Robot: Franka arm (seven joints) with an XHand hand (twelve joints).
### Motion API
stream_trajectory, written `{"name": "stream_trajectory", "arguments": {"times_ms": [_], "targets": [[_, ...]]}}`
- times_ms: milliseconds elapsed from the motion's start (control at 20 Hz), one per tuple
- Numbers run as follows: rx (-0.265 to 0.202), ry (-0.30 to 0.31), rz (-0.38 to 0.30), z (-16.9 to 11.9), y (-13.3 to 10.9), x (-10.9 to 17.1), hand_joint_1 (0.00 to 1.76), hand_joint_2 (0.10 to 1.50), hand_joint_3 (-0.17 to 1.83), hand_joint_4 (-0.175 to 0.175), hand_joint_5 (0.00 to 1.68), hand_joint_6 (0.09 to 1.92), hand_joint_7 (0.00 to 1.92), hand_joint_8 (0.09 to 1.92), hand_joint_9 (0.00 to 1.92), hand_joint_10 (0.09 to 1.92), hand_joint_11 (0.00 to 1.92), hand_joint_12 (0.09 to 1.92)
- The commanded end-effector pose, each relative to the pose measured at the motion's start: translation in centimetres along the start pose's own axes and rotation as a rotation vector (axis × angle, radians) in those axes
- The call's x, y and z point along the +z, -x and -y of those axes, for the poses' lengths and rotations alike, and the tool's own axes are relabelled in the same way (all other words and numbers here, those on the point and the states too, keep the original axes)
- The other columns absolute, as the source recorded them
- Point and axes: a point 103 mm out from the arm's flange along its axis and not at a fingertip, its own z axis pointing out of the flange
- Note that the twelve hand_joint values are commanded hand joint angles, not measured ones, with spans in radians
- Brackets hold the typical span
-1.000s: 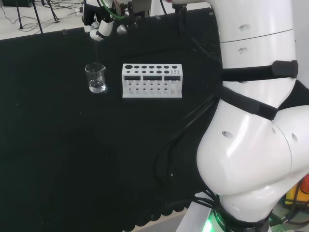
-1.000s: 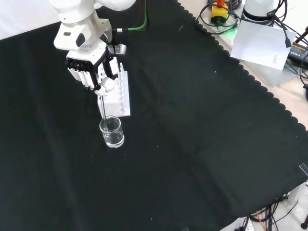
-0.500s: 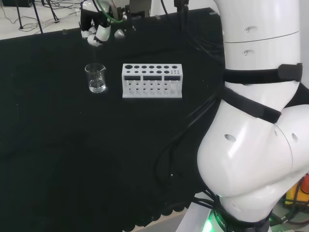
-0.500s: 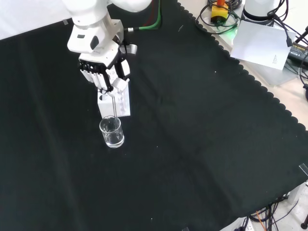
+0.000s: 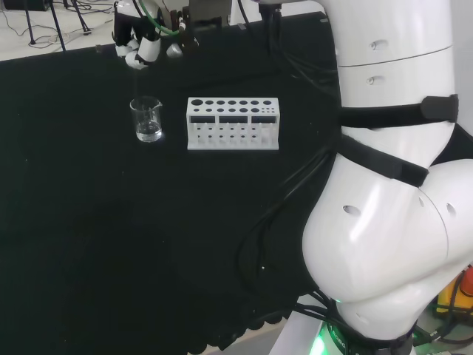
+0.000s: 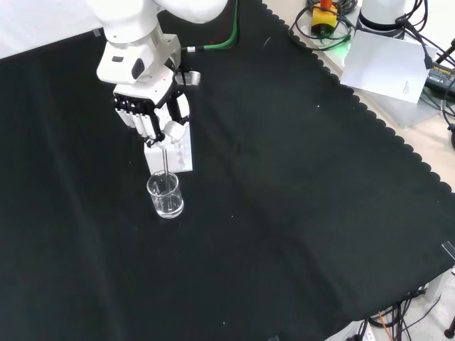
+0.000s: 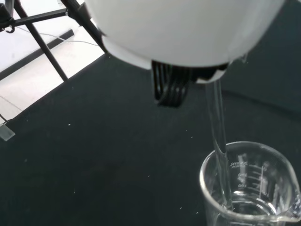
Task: Stir in the beaker to the left of the white test tube rack with the glass rod.
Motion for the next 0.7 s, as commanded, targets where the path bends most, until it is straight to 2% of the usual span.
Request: {"name": "stream_trajectory", "arguments": {"times_ms": [50, 250, 450, 550, 700], "targets": [[0.028, 0.013, -0.006, 0.9, 2.4, -0.8, 1.35, 0.37, 1.09, -0.175, 1.43, 0.37, 1.46, 0.8, 1.87, 0.54, 1.69, 0.72], [0.054, 0.022, -0.003, 2.4, 3.4, -1.5, 1.35, 0.37, 1.09, -0.175, 1.43, 0.37, 1.46, 0.8, 1.87, 0.54, 1.69, 0.72], [0.068, 0.022, 0.003, 3.4, 3.4, -1.6, 1.35, 0.37, 1.09, -0.175, 1.43, 0.37, 1.46, 0.8, 1.87, 0.54, 1.69, 0.71], [0.067, 0.018, 0.003, 3.6, 2.9, -1.5, 1.35, 0.37, 1.09, -0.175, 1.43, 0.37, 1.46, 0.8, 1.87, 0.54, 1.69, 0.71], [0.043, 0.004, -0.001, 3.4, 1.0, -0.6, 1.35, 0.37, 1.09, -0.175, 1.43, 0.37, 1.46, 0.8, 1.87, 0.54, 1.69, 0.71]]}}
